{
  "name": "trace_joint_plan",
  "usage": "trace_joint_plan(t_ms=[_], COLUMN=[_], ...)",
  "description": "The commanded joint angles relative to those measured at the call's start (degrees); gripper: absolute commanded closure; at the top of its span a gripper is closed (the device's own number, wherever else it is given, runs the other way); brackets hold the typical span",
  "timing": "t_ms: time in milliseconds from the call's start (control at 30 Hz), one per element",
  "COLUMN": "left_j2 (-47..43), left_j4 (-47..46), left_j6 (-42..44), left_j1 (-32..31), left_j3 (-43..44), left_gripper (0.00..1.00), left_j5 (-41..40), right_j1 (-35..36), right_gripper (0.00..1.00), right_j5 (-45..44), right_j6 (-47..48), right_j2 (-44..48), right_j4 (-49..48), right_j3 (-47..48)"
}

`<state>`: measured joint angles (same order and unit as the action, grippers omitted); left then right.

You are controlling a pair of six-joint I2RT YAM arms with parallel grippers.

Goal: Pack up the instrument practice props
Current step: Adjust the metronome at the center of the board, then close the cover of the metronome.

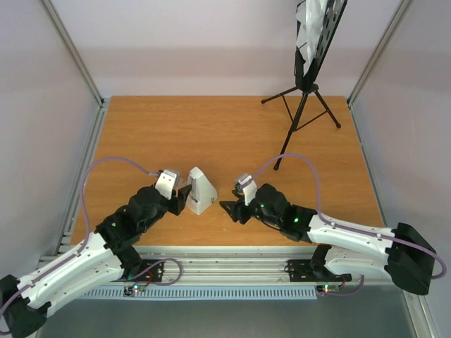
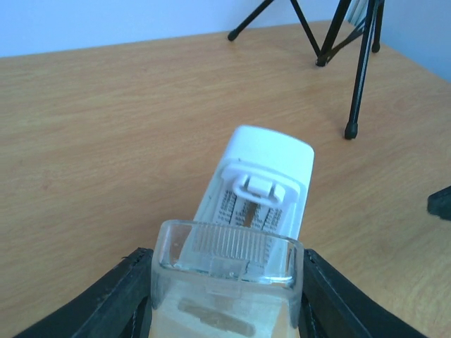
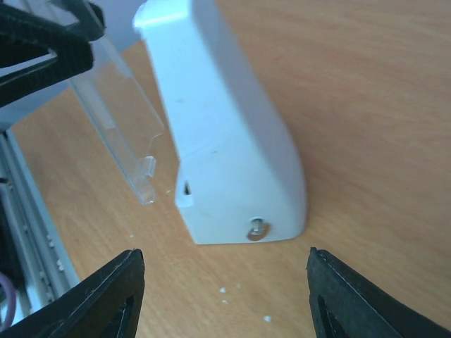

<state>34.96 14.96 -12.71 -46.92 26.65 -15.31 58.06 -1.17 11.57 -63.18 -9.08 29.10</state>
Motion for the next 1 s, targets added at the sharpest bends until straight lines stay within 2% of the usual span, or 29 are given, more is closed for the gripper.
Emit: trace_joint_plan(t_ms=[0, 300, 967], left_j2=[-1.34, -1.09, 3.64], left_j4=[-10.24, -10.63, -17.04], left_j6=[4.41, 7.88, 11.66], left_j1=[2.37, 6.48, 9.95], left_j3=[-1.13, -1.34, -3.07], left_gripper=[0.52, 0.52, 0.53], left_j5=[3.89, 12.91, 19.07], right_j1=[-1.95, -2.30, -2.30], right_gripper=[0.35, 0.35, 0.35], right_j5=[-2.53, -2.74, -1.22], right_j6=[2.11, 1.47, -0.67], right_j2=[5.48, 8.01, 7.90], right_j4=[6.72, 7.32, 6.21], right_j3=[-0.69, -0.71, -1.59])
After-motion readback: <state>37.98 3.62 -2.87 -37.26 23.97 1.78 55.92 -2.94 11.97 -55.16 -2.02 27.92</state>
